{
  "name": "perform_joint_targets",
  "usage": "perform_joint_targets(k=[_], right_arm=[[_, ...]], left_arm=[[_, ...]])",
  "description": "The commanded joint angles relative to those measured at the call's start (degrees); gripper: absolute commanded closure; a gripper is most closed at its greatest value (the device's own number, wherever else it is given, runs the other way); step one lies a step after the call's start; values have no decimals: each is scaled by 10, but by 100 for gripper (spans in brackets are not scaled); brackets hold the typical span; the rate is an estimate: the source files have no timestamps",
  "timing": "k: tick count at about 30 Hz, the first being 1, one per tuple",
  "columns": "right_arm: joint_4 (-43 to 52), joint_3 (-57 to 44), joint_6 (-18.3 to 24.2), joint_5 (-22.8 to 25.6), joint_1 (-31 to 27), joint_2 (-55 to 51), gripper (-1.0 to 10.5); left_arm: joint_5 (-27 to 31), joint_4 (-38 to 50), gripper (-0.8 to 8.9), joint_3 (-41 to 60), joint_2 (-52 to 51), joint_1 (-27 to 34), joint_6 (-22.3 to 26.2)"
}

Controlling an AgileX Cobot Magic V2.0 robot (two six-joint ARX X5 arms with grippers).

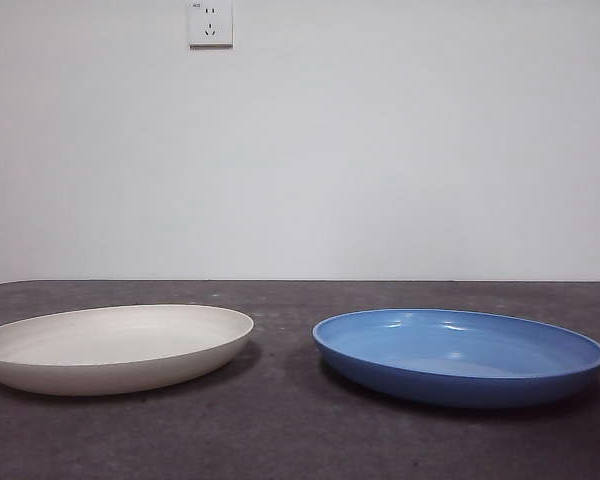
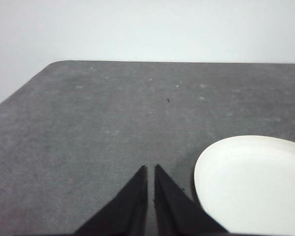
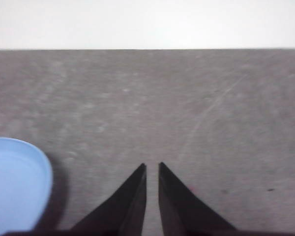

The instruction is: Pick up the white plate, put it on the blue plate, put it on desk

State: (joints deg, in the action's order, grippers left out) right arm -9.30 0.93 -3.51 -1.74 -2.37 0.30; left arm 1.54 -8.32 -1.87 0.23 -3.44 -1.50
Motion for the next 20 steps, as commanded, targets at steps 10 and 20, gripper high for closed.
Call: perform_joint_targets(k=[10,20], right_arm=[[7,54,-207,-24,16,4,941],[-36,186,-230,-89,46,113,942]], left_arm=[[2,8,798,-50,27,-19,-100],[2,4,798,-170,124,-33,-113]])
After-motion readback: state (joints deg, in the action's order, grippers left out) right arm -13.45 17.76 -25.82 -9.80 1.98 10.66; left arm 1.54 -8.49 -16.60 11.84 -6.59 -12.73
